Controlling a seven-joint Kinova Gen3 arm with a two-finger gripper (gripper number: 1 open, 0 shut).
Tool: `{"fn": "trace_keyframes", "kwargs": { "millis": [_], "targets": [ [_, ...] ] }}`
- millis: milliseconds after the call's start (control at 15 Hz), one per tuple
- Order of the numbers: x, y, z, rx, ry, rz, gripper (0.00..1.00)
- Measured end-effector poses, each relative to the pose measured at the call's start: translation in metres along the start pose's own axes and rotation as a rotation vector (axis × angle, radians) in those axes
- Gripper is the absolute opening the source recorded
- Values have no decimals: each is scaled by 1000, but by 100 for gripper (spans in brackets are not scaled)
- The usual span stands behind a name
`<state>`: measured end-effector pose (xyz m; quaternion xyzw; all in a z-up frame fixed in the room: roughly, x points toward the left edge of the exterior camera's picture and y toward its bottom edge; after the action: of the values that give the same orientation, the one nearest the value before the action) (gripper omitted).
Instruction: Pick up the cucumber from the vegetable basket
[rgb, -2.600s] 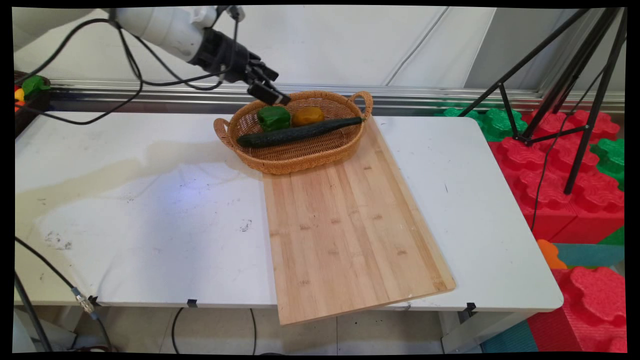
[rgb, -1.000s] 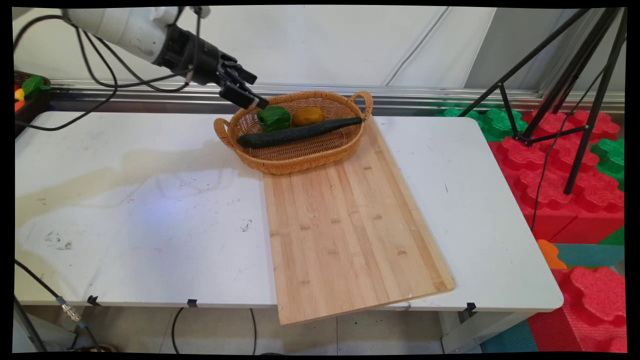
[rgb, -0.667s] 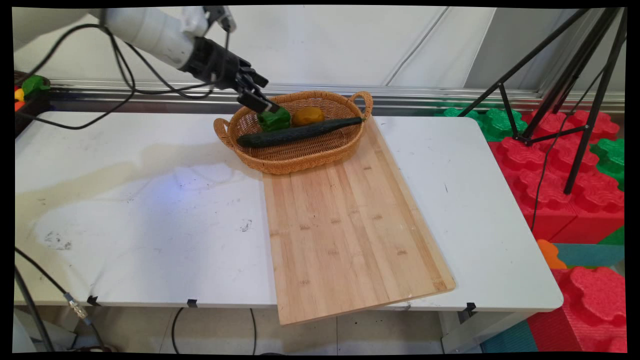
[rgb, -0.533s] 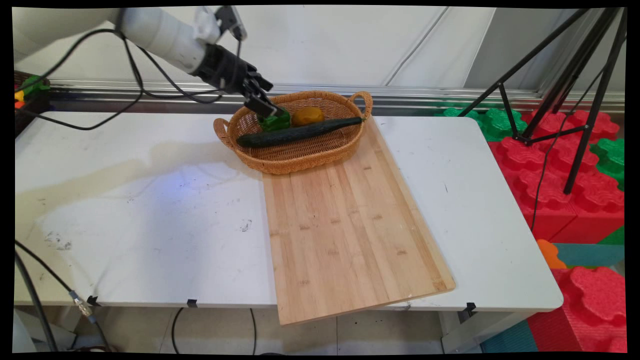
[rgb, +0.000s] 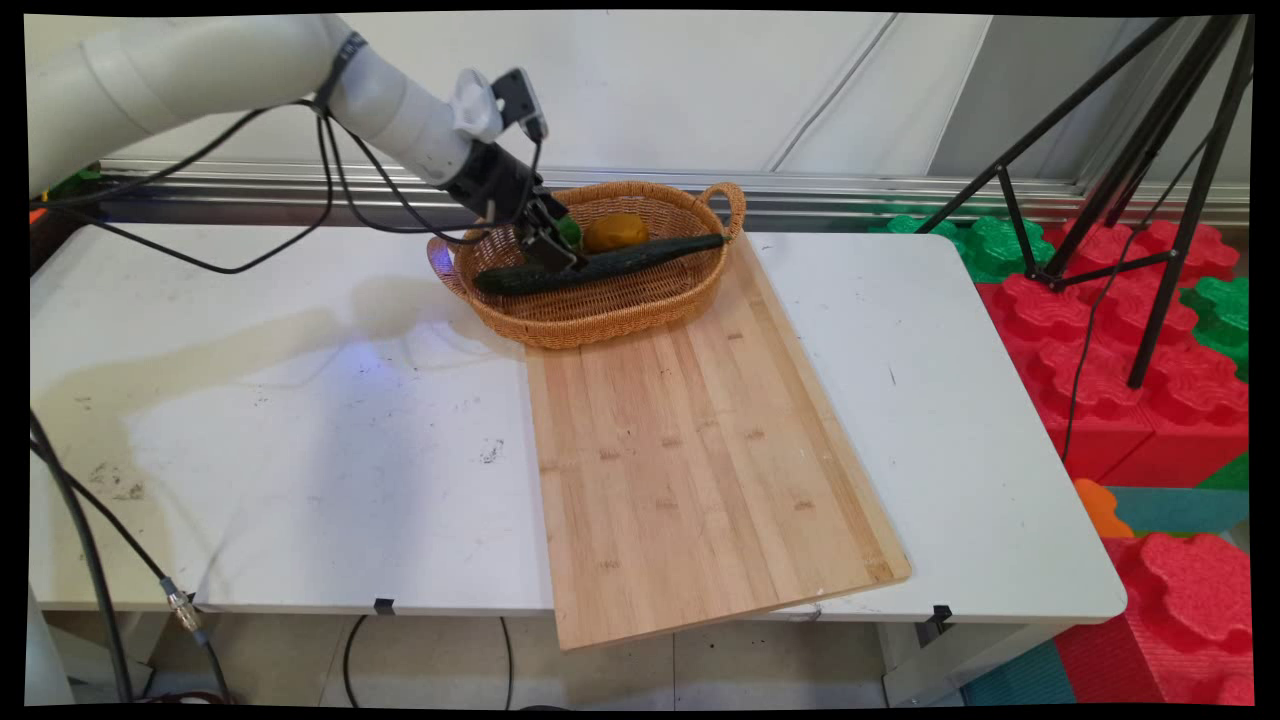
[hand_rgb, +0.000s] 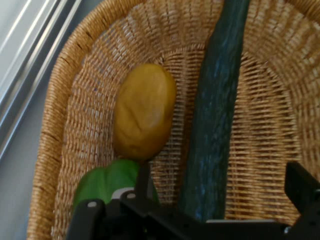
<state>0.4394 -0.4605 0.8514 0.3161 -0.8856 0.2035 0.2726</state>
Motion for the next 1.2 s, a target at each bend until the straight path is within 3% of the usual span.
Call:
{"fn": "trace_keyframes", "kwargs": {
  "millis": [467, 933, 1000, 1200],
  "targets": [
    [4, 2, 46, 2, -66, 64, 100],
    [8, 7, 68, -1, -80, 103, 100],
    [9, 8, 70, -3, -79, 105, 0],
    [10, 10, 74, -7, -76, 111, 0]
  ]
}}
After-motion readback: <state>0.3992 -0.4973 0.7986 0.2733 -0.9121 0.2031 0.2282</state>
